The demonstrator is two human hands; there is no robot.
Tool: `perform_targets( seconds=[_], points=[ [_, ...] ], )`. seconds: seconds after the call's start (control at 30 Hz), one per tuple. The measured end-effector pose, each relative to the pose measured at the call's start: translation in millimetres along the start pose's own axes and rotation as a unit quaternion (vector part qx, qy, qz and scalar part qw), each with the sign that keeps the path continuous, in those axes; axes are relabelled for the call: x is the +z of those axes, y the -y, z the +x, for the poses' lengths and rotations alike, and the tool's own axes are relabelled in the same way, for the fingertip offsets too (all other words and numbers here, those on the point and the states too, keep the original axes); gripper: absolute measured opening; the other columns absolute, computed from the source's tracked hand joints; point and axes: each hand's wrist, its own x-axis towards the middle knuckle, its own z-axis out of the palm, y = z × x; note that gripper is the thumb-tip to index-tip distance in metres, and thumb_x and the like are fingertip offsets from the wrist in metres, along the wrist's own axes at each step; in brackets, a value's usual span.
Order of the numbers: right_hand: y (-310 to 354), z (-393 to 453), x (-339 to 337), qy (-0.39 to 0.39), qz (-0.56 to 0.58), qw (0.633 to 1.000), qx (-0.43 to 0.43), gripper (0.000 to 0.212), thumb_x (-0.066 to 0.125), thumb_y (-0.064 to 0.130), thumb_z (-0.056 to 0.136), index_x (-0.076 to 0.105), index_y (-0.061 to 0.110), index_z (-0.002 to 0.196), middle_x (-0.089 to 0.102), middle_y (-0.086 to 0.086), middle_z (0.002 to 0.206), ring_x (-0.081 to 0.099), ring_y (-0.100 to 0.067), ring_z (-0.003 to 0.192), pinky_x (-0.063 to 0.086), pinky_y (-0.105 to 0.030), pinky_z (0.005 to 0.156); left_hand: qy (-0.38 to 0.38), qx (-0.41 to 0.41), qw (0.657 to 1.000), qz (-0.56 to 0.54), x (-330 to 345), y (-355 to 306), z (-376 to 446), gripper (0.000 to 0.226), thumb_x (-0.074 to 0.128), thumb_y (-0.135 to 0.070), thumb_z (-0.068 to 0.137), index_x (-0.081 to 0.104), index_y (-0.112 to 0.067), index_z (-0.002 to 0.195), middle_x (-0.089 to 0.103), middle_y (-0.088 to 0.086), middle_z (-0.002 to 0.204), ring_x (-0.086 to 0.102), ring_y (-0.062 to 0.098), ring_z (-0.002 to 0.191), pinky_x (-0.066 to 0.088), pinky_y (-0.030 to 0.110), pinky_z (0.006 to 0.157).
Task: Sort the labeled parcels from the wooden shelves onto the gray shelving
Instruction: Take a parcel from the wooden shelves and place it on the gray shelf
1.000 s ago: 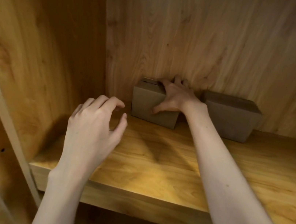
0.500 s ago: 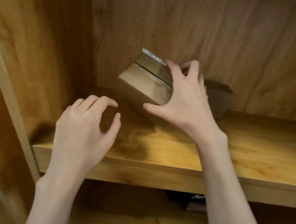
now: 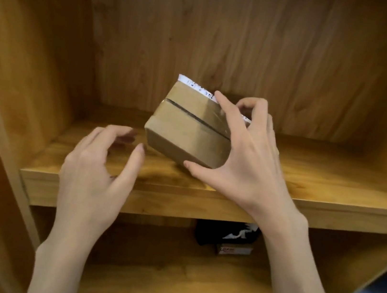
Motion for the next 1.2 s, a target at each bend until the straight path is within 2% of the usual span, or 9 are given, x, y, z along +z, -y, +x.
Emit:
perform_targets(
  seconds=[0.1,0.2,0.27,0.33,0.57,0.77,0.97,1.1,1.2],
  points=[
    [-7,-12,-10,-0.026,-0.009,0.999,-0.041,0.096,0.071,0.053,0.064,0.037,0.012,0.144,0.039,-0.015,0.129,0.043,-0.027,0.113,0.049,-0.043,0.089,0.018,-0.087,0.977,-0.193,-6,-13,10,0.049,0.051,-0.068,0.076,0.059,-0.036,0.112,0.061,-0.020,0.109,0.057,-0.003,0.103,0.046,0.013,0.081],
    [-11,-24,-19,-0.032,-0.026,0.996,-0.074,0.095,0.069,0.051,0.065,0.035,0.012,0.144,0.035,-0.012,0.128,0.040,-0.026,0.114,0.048,-0.043,0.090,0.174,-0.146,0.932,-0.284,-7,-21,24,0.097,0.052,-0.094,0.044,0.049,-0.045,0.128,0.052,-0.018,0.132,0.050,0.004,0.120,0.043,0.031,0.097],
    [-12,-30,-22,-0.025,-0.030,0.995,-0.090,0.097,0.072,0.050,0.063,0.032,0.013,0.144,0.032,-0.010,0.128,0.038,-0.025,0.115,0.046,-0.042,0.091,0.259,-0.156,0.908,-0.291,1,-26,27,0.109,0.059,-0.093,0.036,0.045,-0.046,0.134,0.052,-0.014,0.135,0.051,0.010,0.122,0.043,0.036,0.098],
    [-13,-35,-24,-0.018,-0.037,0.994,-0.101,0.102,0.077,0.049,0.061,0.031,0.014,0.145,0.033,-0.010,0.128,0.038,-0.026,0.115,0.045,-0.041,0.092,0.289,-0.163,0.887,-0.321,10,-31,24,0.104,0.070,-0.084,0.038,0.050,-0.042,0.131,0.059,-0.009,0.128,0.057,0.015,0.117,0.046,0.036,0.094],
    [-21,-47,-27,-0.010,-0.019,0.996,-0.091,0.101,0.074,0.050,0.064,0.022,0.024,0.148,0.031,-0.008,0.131,0.032,-0.024,0.122,0.041,-0.042,0.100,0.203,-0.176,0.893,-0.362,24,-37,6,0.106,0.080,-0.075,0.027,0.050,-0.050,0.126,0.061,-0.009,0.122,0.061,0.013,0.109,0.054,0.025,0.075],
    [-40,-55,-40,-0.020,0.040,0.999,-0.031,0.095,0.061,0.065,0.070,0.022,0.028,0.149,0.027,-0.001,0.138,0.028,-0.017,0.127,0.038,-0.037,0.102,0.112,-0.100,0.918,-0.366,31,-42,-6,0.118,0.085,-0.067,0.029,0.036,-0.054,0.136,0.049,-0.017,0.133,0.050,0.007,0.124,0.051,0.037,0.095],
    [-60,-61,-43,-0.035,0.054,0.998,0.022,0.092,0.058,0.064,0.073,0.025,0.025,0.150,0.030,0.000,0.136,0.031,-0.014,0.123,0.041,-0.032,0.097,0.092,-0.051,0.929,-0.353,39,-45,-15,0.116,0.086,-0.064,0.035,0.028,-0.055,0.135,0.043,-0.028,0.135,0.041,-0.001,0.130,0.046,0.031,0.102],
    [-67,-67,-45,-0.041,0.050,0.997,0.045,0.087,0.055,0.063,0.075,0.029,0.024,0.149,0.035,0.000,0.132,0.031,-0.009,0.118,0.035,-0.024,0.093,0.078,-0.007,0.940,-0.332,42,-47,-17,0.108,0.083,-0.042,0.045,0.026,-0.039,0.137,0.044,-0.033,0.129,0.040,-0.005,0.127,0.045,0.017,0.097],
    [-69,-69,-49,-0.023,0.078,0.995,0.060,0.089,0.055,0.065,0.073,0.029,0.026,0.149,0.035,0.003,0.134,0.029,-0.004,0.119,0.029,-0.012,0.090,0.097,0.019,0.942,-0.320,39,-47,-19,0.105,0.080,-0.039,0.048,0.024,-0.034,0.136,0.043,-0.039,0.124,0.040,-0.007,0.126,0.042,0.013,0.095]
  ],
)
